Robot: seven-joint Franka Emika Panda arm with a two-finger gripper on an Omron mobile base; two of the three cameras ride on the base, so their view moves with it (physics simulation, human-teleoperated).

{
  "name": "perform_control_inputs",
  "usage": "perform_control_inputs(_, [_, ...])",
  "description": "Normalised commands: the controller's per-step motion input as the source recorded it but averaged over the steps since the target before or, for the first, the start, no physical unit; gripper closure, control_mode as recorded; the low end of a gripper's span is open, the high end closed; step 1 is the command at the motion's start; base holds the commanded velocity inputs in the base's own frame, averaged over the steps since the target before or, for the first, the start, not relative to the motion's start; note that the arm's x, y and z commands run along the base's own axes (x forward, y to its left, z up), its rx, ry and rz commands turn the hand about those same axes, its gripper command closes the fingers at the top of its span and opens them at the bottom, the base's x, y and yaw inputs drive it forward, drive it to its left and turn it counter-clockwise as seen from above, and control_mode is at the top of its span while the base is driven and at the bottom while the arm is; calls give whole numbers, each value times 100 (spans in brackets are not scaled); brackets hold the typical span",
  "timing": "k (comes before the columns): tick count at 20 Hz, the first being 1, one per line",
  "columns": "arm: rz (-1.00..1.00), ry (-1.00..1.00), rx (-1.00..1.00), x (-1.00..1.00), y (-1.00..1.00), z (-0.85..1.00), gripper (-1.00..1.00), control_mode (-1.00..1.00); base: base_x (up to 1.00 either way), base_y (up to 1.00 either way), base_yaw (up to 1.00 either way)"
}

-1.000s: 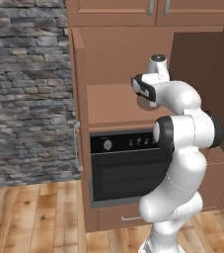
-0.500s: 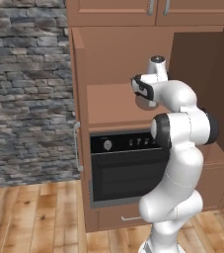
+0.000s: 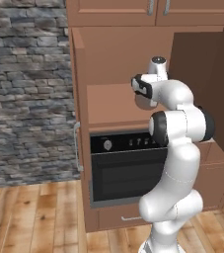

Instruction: Pick the candle and jar from the dining table and place them in the open cabinet. Close the cabinet after placing the objects.

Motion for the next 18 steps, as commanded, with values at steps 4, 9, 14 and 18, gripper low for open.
perform_control_inputs(4, [3, 0, 0, 9, 0, -18, -100, -100, 0, 0, 0])
perform_control_inputs(9, [4, 0, 0, 16, 0, -9, -100, -100, 0, 0, 0])
perform_control_inputs(14, [6, -3, 0, 11, -1, -7, -100, -100, 0, 0, 0])
perform_control_inputs(18, [4, -12, 0, 1, 0, 3, -100, -100, 0, 0, 0])
